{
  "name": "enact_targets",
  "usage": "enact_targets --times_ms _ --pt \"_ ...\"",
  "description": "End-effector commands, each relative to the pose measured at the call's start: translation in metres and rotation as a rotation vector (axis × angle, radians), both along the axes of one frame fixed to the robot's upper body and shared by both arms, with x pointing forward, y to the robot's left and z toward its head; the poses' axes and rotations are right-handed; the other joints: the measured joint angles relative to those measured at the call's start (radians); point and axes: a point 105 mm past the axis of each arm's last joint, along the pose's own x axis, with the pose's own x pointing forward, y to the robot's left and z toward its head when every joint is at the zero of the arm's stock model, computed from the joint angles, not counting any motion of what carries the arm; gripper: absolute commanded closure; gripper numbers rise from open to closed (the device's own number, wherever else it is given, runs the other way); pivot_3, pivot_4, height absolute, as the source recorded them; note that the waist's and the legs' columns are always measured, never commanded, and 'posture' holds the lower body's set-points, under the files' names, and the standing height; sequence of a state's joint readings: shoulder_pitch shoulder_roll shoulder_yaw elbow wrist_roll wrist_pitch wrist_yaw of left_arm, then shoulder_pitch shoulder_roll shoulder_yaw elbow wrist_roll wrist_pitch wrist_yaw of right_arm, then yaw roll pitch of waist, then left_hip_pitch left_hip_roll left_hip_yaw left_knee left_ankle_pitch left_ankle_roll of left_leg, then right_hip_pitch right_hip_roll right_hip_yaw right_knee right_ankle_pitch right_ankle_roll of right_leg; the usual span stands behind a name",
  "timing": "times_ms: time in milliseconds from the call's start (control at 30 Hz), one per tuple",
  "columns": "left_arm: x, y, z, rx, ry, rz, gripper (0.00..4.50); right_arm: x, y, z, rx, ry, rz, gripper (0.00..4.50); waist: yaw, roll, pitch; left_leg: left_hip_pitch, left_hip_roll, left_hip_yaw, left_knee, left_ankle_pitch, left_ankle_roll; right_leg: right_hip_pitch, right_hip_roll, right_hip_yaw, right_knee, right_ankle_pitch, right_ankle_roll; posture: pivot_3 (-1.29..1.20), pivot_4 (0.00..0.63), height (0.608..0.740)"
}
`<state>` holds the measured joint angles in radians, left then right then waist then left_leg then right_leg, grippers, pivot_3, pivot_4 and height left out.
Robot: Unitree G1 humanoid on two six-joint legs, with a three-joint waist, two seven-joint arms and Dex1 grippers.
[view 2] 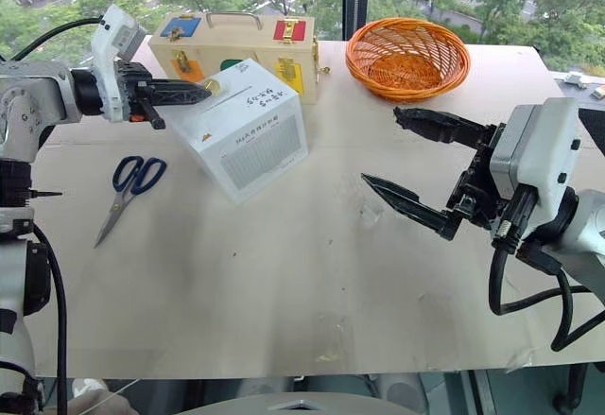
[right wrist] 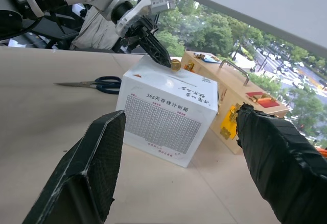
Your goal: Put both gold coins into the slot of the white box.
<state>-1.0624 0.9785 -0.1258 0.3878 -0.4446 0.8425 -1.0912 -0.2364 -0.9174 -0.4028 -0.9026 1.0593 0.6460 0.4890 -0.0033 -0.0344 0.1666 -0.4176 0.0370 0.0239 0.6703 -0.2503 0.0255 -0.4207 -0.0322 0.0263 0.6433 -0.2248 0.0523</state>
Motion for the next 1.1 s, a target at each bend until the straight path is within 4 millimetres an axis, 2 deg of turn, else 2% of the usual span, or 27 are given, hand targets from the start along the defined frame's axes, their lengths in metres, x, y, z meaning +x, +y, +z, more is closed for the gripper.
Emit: enact_targets --times_ms 33,200,533,1067,1100 --pt "0.0 -0.002 0.01 0.027 -0.041 -0.035 4.5 -0.004 0.003 0.011 0.011 -0.076 0.0 0.82 0.0 0.0 0.0 0.0 0.0 0.0 0.0 0.0 0.0 0.0 0.0 0.0 0.0 0.0 0.0 0.0 0.15 0.74" --pt "-0.002 -0.009 0.006 0.036 -0.019 -0.082 4.5 -0.005 0.003 0.009 0.009 -0.074 -0.004 0.82 -0.001 0.0 0.0 0.0 0.0 -0.001 0.0 0.0 0.0 0.0 0.0 0.0 0.0 0.0 0.0 0.0 0.15 0.74" --pt "0.002 -0.003 -0.003 0.103 -0.018 -0.046 4.5 -0.004 0.002 0.004 0.0 -0.061 -0.016 0.82 -0.001 0.0 0.0 0.001 0.0 -0.001 0.001 0.0 0.0 0.0 0.0 0.0 0.002 0.0 0.0 0.0 0.15 0.74" --pt "0.003 -0.009 -0.005 0.119 -0.032 -0.048 4.5 -0.003 0.001 0.002 -0.007 -0.052 -0.026 0.82 0.0 0.0 0.0 0.002 0.0 -0.001 0.002 0.0 0.0 0.001 0.0 0.001 0.004 0.0 0.0 0.0 0.15 0.74" --pt "0.004 -0.01 -0.002 0.11 -0.042 -0.045 3.96 -0.003 0.001 0.001 -0.007 -0.05 -0.027 0.78 0.0 0.0 0.0 0.002 0.0 -0.001 0.002 0.0 0.0 0.001 0.0 0.001 0.004 0.0 0.0 0.0 0.15 0.74"
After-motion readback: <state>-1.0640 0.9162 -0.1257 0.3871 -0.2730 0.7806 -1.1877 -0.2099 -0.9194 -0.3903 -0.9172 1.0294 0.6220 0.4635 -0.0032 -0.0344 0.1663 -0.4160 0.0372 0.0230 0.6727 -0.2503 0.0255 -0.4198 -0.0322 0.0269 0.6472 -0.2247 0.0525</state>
